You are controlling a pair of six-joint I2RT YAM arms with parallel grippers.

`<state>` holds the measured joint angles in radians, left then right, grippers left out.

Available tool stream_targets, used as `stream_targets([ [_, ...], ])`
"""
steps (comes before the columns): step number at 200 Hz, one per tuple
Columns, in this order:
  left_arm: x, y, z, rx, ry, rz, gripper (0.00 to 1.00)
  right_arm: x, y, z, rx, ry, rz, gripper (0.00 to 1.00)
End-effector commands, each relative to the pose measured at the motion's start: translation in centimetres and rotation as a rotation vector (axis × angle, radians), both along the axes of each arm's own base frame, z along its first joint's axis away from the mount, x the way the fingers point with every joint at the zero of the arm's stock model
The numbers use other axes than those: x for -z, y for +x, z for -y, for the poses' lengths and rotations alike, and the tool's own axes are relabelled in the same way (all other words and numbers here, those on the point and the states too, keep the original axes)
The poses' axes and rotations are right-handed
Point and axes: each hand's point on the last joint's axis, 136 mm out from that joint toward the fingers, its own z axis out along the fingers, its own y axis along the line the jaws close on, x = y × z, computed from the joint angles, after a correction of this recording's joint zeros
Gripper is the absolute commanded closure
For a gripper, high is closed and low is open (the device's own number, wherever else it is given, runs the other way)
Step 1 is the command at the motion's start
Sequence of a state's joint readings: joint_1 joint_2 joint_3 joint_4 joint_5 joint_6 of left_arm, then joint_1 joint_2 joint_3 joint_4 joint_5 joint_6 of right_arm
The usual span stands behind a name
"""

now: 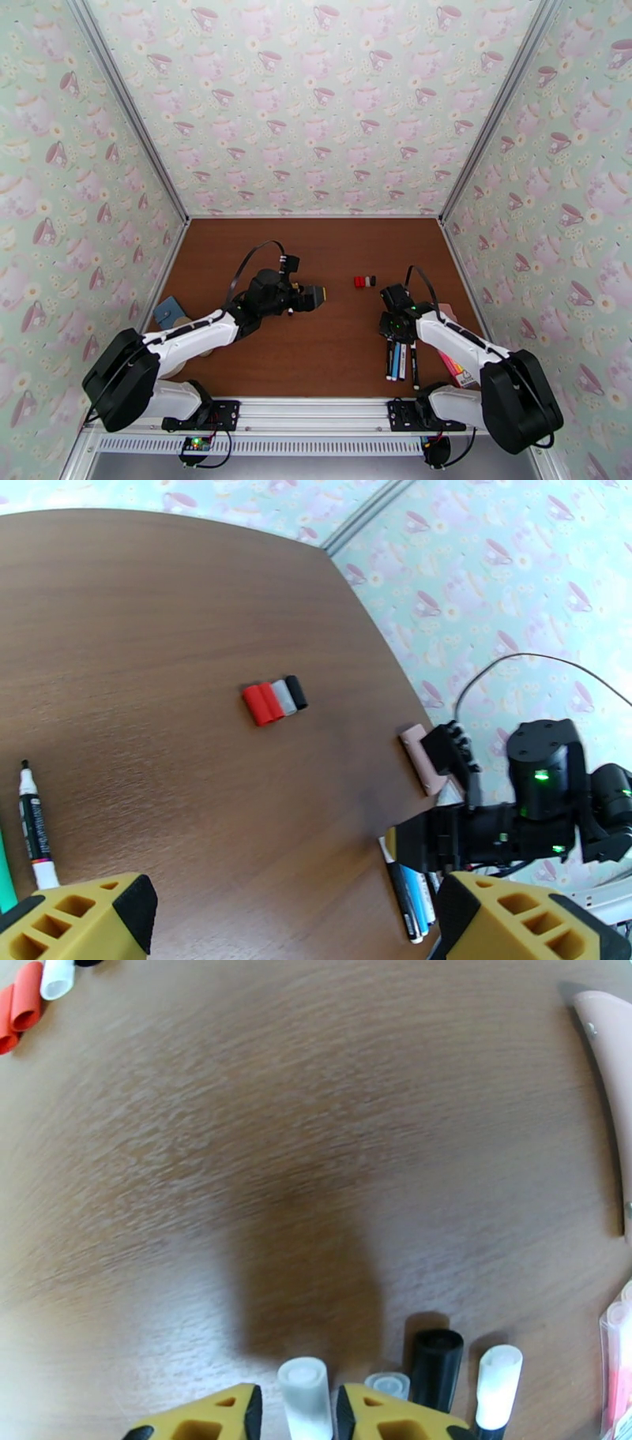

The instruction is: Open the pen caps

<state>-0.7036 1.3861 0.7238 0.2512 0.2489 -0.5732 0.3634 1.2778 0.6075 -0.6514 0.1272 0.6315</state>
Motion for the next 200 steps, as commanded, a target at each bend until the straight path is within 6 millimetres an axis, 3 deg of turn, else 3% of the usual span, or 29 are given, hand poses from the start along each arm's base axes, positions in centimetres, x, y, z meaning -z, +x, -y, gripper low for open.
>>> stream_targets([
  [1, -0.8, -0.5, 0.6, 0.035, -0.031, 0.013, 0.00, 0.7, 0.0, -0.2, -0.016, 0.012, -0.008, 0.70],
  [55, -0.6, -1.0, 1.1, 0.064, 0.005, 0.028, 0.00, 1.1, 0.2, -0.6, -0.025, 0.024, -0.015, 0.71],
  [111, -0.5, -1.2, 1.4, 0.075, 0.015, 0.018, 0.02, 0.3, 1.0, -1.5, -0.038, 0.072, 0.027, 0.80],
  [147, 0.2, -2.4, 2.4, 0.164, 0.011, -0.010, 0.03, -3.2, 2.9, -3.0, -0.078, 0.149, 0.138, 0.81],
  [200, 0.4, -3.6, 3.6, 0.232, -0.046, -0.062, 0.05, -11.4, 6.5, -7.0, -0.107, 0.403, 0.410, 0.85],
])
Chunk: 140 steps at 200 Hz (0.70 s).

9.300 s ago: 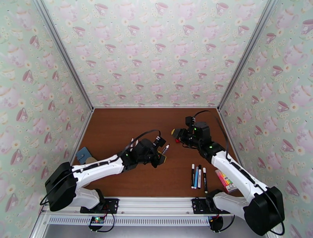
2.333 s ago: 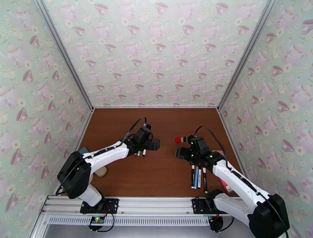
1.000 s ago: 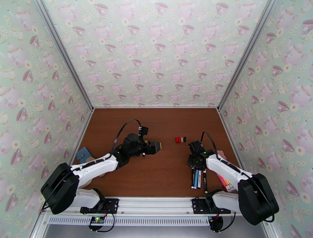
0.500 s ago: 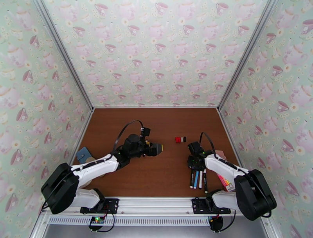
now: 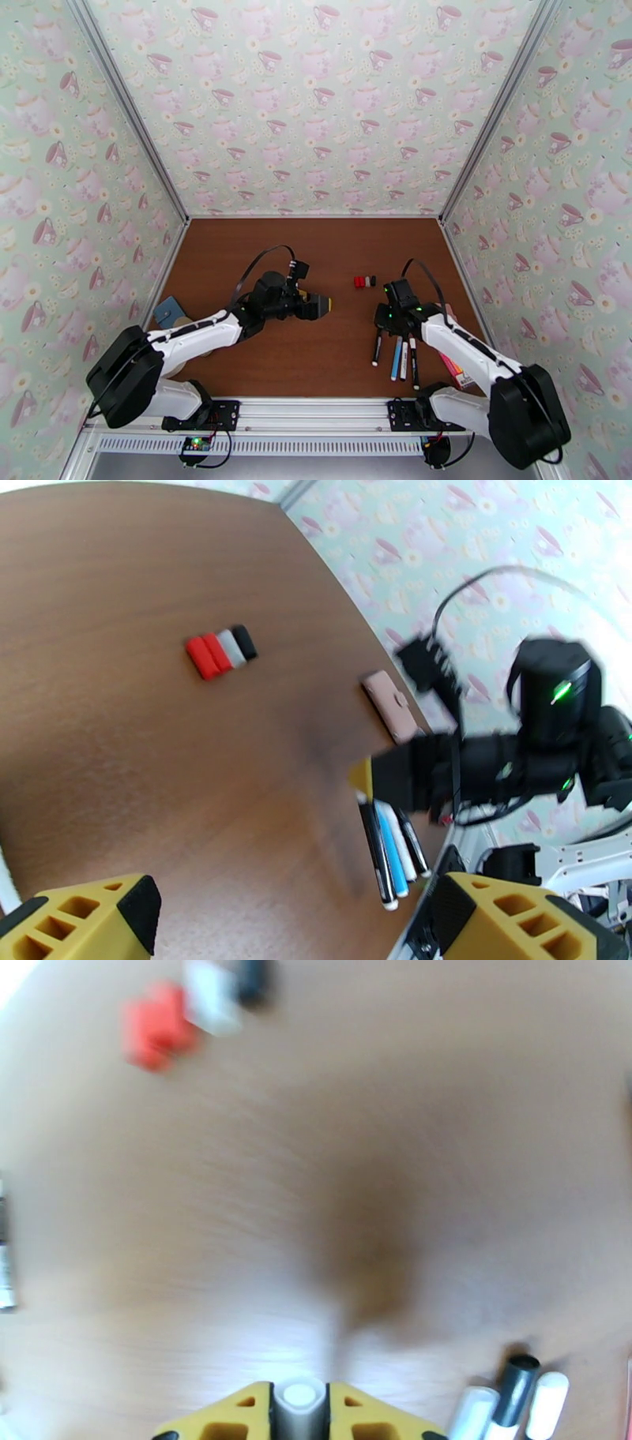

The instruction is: Open the pen caps

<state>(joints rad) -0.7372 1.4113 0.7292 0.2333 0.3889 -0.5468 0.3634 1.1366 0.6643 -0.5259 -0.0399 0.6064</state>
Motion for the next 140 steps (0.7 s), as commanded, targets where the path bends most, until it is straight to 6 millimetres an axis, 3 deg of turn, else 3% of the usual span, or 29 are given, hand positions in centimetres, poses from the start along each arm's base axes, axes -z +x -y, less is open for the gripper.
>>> stream_targets([
  [1, -0.5, -0.6, 1.4, 0.060, -0.040, -0.019, 0.05, -5.1, 2.5, -2.5, -0.016, 0.165, 0.161, 0.85],
  [31, -0.7, -0.7, 3.5, 0.092, -0.082, -0.085, 0.13, -9.0, 4.0, -3.8, -0.017, 0.278, 0.279, 0.86],
  [66, -1.7, -0.9, 6.1, 0.123, -0.142, -0.118, 0.19, -12.0, 4.5, -4.7, -0.034, 0.354, 0.356, 0.86],
  [106, -2.5, -1.4, 8.9, 0.163, -0.177, -0.111, 0.21, -13.7, 4.7, -5.5, -0.034, 0.442, 0.384, 0.87],
  [140, -2.3, -1.0, 10.0, 0.148, -0.187, -0.118, 0.28, -14.6, 4.4, -5.7, -0.031, 0.487, 0.406, 0.87],
])
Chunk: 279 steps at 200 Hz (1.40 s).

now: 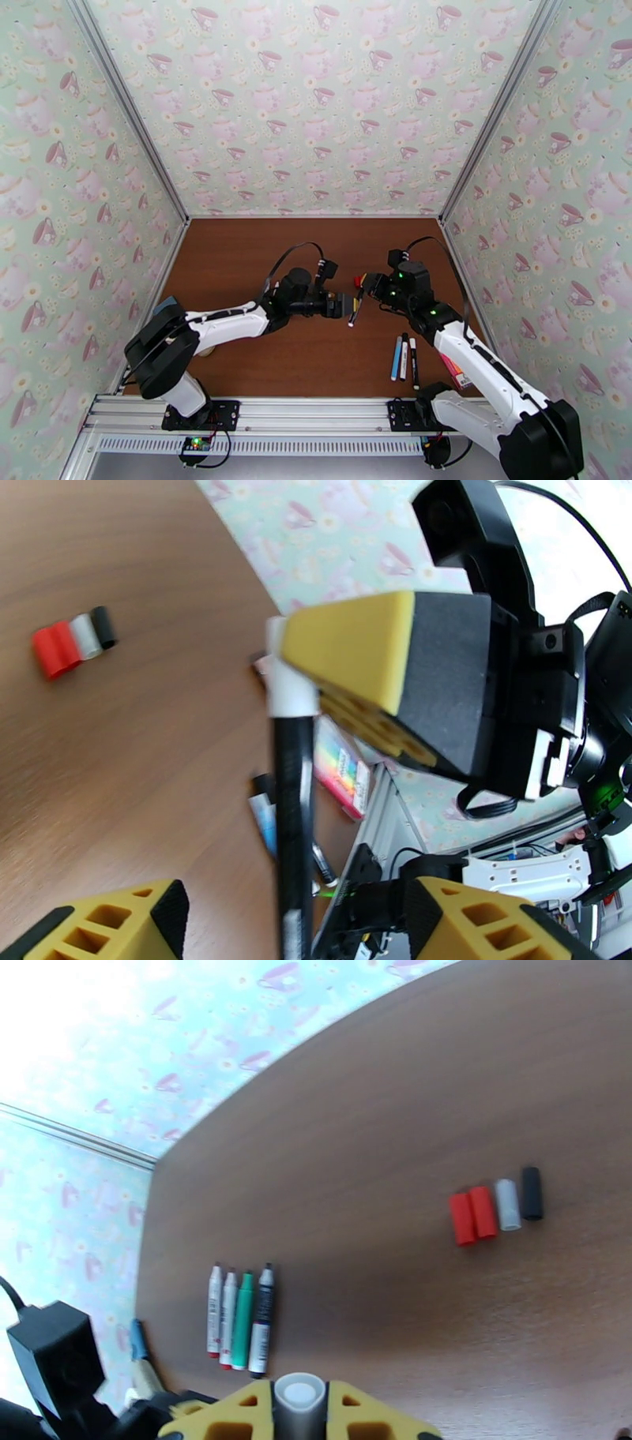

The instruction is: Open the pen caps

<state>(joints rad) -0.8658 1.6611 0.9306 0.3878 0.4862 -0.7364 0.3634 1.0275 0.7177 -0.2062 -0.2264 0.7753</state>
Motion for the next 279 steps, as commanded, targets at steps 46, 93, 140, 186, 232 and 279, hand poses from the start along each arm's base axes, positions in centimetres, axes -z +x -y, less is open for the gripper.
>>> stream_targets([
  [46, 0.1, 0.6, 1.4, 0.003, 0.005, 0.002, 0.44, -3.7, 0.1, -1.7, -0.042, 0.150, 0.083, 0.87],
  [93, 0.2, 0.6, 1.1, 0.006, 0.026, 0.033, 0.71, -3.6, 0.1, -2.2, -0.053, 0.162, 0.083, 0.87],
  [140, 0.5, 0.5, 0.3, 0.002, 0.071, 0.088, 0.92, -3.0, 0.0, -1.9, -0.035, 0.147, 0.062, 0.86],
  [186, 1.5, -0.7, -0.6, 0.055, 0.125, 0.171, 0.99, -3.3, -0.8, -3.0, -0.140, 0.135, 0.048, 0.68],
  [232, 2.6, -2.0, -1.4, 0.099, 0.219, 0.239, 0.99, -3.4, -1.5, -3.9, -0.233, 0.123, 0.020, 0.61],
  [279, 2.4, -2.4, -1.0, 0.103, 0.222, 0.250, 0.99, -2.9, -1.6, -4.5, -0.264, 0.139, -0.006, 0.60],
])
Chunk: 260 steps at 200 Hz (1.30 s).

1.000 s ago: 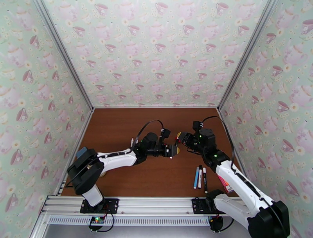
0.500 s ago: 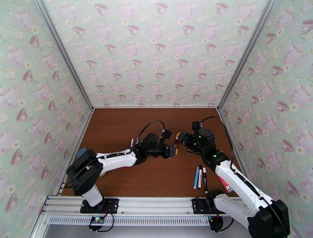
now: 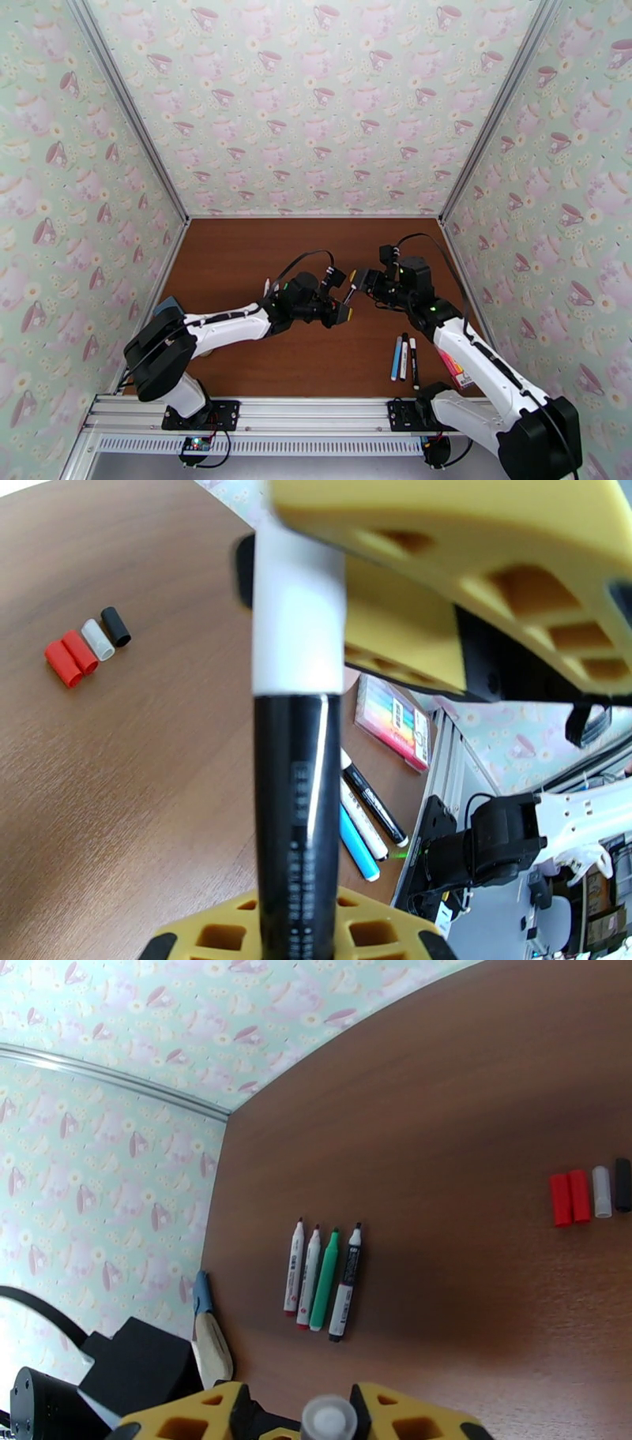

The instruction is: Open the pen caps

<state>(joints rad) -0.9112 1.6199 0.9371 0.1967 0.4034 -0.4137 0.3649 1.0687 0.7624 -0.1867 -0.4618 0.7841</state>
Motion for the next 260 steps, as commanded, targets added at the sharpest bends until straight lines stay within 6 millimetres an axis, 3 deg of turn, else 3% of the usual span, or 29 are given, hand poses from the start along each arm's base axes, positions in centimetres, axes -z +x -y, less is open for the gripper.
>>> stream_targets([
  [1, 0.3, -0.7, -0.3, 0.015, 0.031, 0.019, 0.99, -1.1, -0.2, -0.9, -0.059, 0.021, 0.020, 0.60],
  [23, 0.4, -0.7, -0.2, 0.010, 0.043, 0.020, 0.99, -0.7, -0.1, -1.1, -0.062, 0.036, 0.012, 0.61],
  [63, 0.3, -0.6, -0.3, 0.000, 0.046, 0.017, 0.99, -0.2, 0.1, -1.1, -0.046, 0.047, 0.003, 0.71],
  [127, 1.1, -0.7, -0.3, 0.001, 0.053, -0.004, 0.99, 0.6, 0.3, -1.4, -0.064, 0.051, -0.017, 0.73],
  [191, 1.2, -0.6, -0.2, 0.004, 0.064, 0.000, 0.99, 1.1, 0.7, -1.2, -0.042, 0.033, -0.030, 0.89],
  [232, 3.4, 0.5, -2.3, -0.117, 0.267, 0.108, 0.99, 2.4, 1.3, 0.5, 0.074, -0.034, -0.120, 0.93],
  [260, 4.5, 0.8, -3.8, -0.170, 0.381, 0.171, 0.99, 2.1, 1.7, 1.5, 0.141, -0.053, -0.144, 0.95],
])
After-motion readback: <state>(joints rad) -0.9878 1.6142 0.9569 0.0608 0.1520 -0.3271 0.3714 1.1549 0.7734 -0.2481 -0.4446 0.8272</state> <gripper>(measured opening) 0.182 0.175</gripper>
